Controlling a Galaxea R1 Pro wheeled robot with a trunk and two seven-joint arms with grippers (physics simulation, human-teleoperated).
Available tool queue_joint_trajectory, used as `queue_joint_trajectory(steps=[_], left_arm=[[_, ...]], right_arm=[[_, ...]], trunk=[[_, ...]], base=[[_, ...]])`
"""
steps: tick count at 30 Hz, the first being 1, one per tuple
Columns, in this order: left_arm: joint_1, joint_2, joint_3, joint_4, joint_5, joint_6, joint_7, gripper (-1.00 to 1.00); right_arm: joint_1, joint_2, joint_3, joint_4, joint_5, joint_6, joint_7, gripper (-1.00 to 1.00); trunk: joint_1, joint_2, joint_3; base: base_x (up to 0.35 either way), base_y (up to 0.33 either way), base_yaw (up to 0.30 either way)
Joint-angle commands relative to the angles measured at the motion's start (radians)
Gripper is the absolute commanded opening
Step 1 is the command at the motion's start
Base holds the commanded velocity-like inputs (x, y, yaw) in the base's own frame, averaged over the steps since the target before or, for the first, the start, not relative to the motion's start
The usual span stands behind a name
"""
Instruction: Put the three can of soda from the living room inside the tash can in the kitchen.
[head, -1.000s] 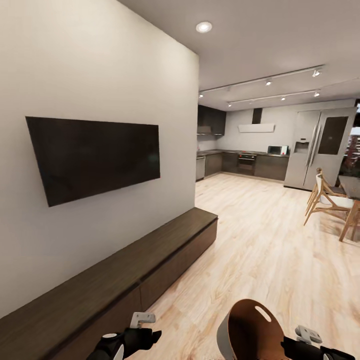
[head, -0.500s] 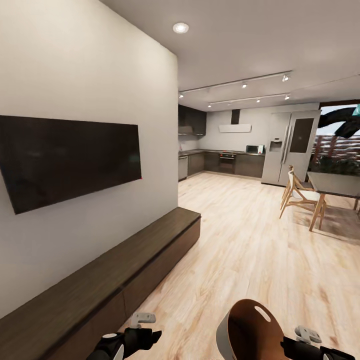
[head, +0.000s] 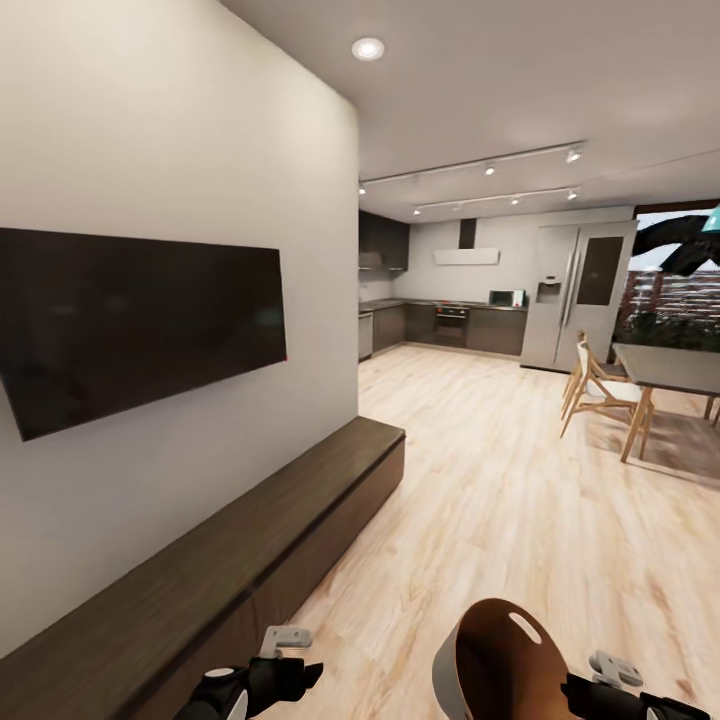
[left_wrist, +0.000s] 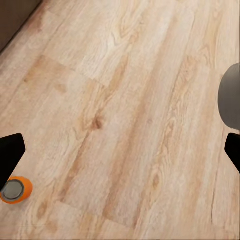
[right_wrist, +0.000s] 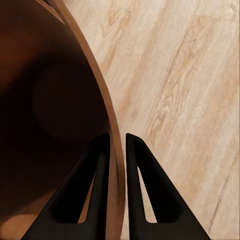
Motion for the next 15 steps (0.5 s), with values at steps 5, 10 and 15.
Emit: queue_joint_trajectory(steps=[5,10,15], left_arm=[[0.000,0.000,0.000,0.001,0.000,-0.001,0.001,1.00],[0.000,0.000,0.000,0.001,0.000,-0.002,0.000,1.00],[0.000,0.000,0.000,0.001,0.000,-0.001,0.000,1.00]], right_arm=[[-0.001,0.000,-0.004,-0.001,-0.017,0.004,0.007,-1.00],[-0.001,0.000,-0.004,-0.001,-0.017,0.004,0.007,-1.00],[-0.001,0.000,-0.004,-0.001,-0.017,0.004,0.007,-1.00]], trunk=[[0.000,0.000,0.000],[0.000,0.000,0.000],[0.000,0.000,0.000]], base=[[0.262,0.198,-0.001],[0.280,0.183,-0.011],[0.263,0.167,-0.152]])
